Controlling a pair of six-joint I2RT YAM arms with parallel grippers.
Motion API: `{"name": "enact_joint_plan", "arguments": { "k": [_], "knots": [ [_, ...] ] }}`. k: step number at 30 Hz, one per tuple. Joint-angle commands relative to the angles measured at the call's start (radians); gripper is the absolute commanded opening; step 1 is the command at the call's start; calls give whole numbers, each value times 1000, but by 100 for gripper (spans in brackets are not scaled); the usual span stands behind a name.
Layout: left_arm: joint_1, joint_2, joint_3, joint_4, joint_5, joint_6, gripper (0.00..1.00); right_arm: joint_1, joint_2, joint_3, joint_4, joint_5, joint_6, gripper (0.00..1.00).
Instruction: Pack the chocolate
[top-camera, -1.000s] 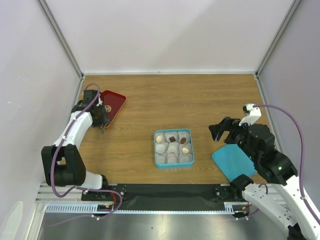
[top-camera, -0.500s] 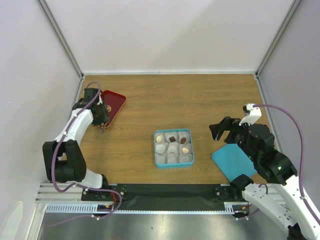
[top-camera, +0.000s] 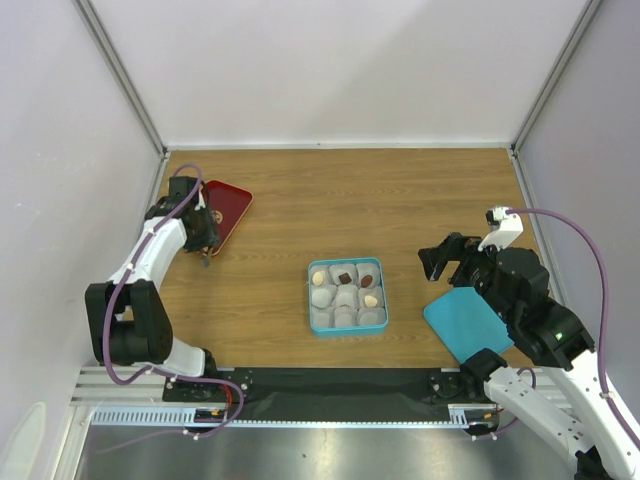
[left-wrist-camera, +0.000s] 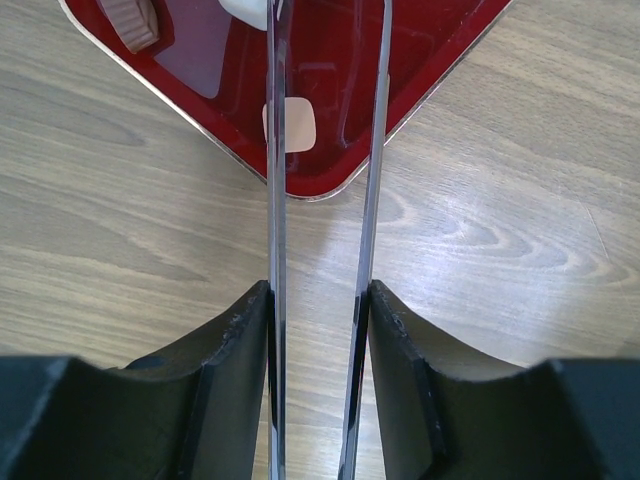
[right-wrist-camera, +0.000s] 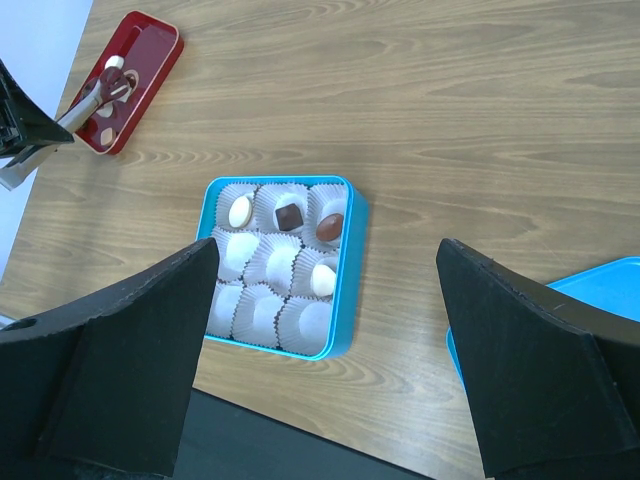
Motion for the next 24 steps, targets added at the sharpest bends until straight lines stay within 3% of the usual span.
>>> {"name": "enact_joint_plan", "arguments": {
  "k": [1,24],
  "knots": [
    [-7,-18,17,-3,5,20,47,-5,-6,3,30,11,-8,96],
    [-29,-70,82,-98,-41,38,40,-5,-19,23,10,5,5,96]
  ]
}}
